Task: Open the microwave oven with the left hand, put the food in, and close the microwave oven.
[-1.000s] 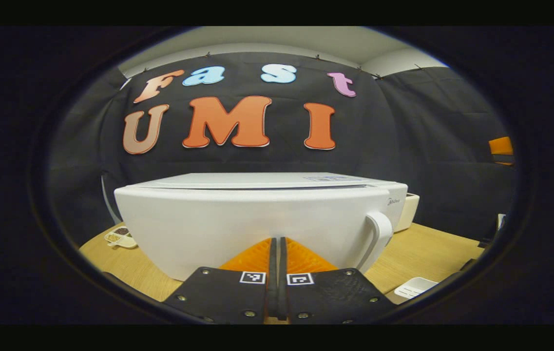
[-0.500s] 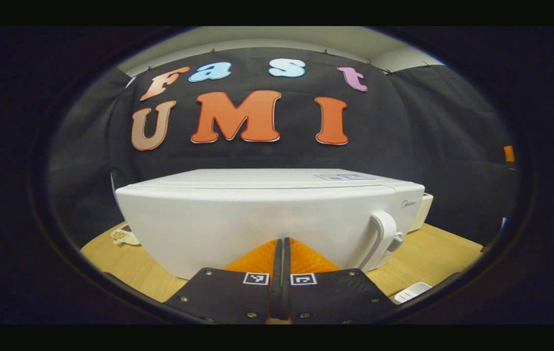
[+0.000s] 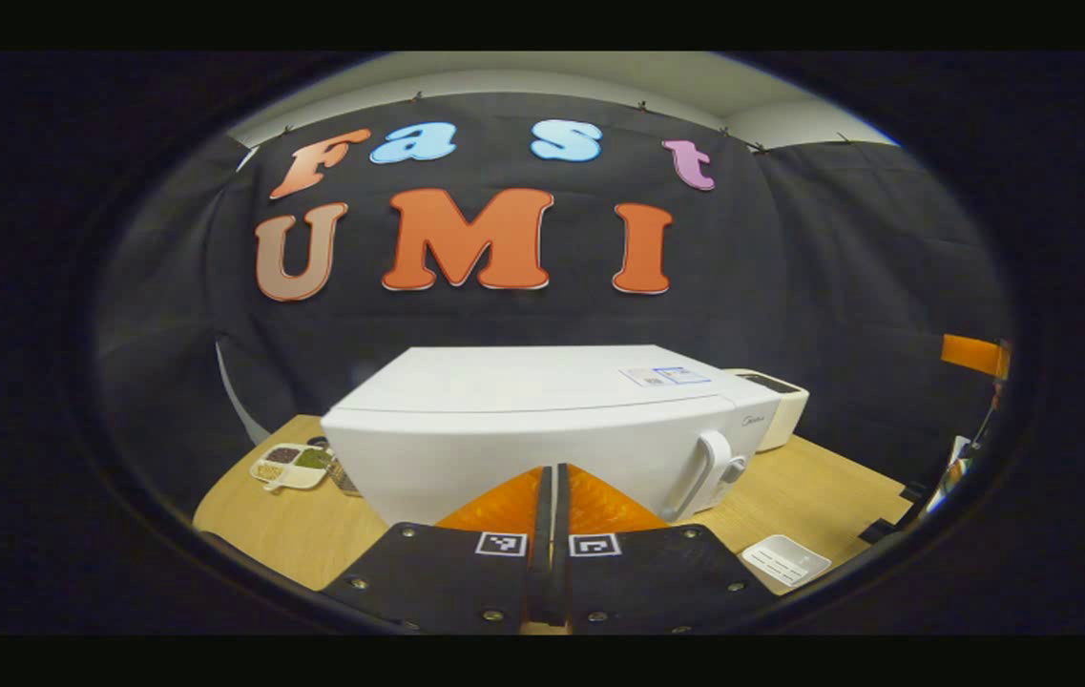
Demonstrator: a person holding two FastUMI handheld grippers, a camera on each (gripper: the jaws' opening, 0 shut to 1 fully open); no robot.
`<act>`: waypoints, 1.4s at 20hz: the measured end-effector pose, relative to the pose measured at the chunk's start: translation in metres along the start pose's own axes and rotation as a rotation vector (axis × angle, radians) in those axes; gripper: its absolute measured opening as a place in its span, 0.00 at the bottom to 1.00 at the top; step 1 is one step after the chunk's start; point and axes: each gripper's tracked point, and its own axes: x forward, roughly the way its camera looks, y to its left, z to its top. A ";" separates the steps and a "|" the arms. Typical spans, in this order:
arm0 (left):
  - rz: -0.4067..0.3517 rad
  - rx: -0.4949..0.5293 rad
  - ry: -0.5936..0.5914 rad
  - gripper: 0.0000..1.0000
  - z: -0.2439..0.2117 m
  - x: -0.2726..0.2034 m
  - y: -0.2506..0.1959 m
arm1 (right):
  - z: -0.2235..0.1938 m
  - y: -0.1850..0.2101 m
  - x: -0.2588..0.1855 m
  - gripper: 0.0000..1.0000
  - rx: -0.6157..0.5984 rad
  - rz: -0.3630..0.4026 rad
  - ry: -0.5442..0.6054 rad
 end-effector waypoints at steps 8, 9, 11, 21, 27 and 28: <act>0.128 0.041 -0.211 0.10 0.117 -0.101 0.088 | 0.010 0.016 -0.001 0.94 -0.016 0.032 -0.015; 0.139 0.040 -0.217 0.10 0.123 -0.110 0.095 | 0.011 0.018 0.000 0.94 -0.016 0.035 -0.017; 0.172 0.025 -0.239 0.18 0.129 -0.125 0.108 | 0.013 0.022 0.000 0.94 -0.013 0.042 -0.022; 0.214 0.021 -0.246 0.85 0.119 -0.152 0.118 | 0.005 0.045 -0.001 0.95 -0.023 0.086 -0.010; 0.201 0.037 -0.259 0.86 0.121 -0.162 0.112 | 0.013 0.048 -0.005 0.94 -0.022 0.085 -0.024; 0.197 0.036 -0.259 0.88 0.121 -0.161 0.112 | 0.012 0.048 -0.007 0.94 -0.020 0.086 -0.027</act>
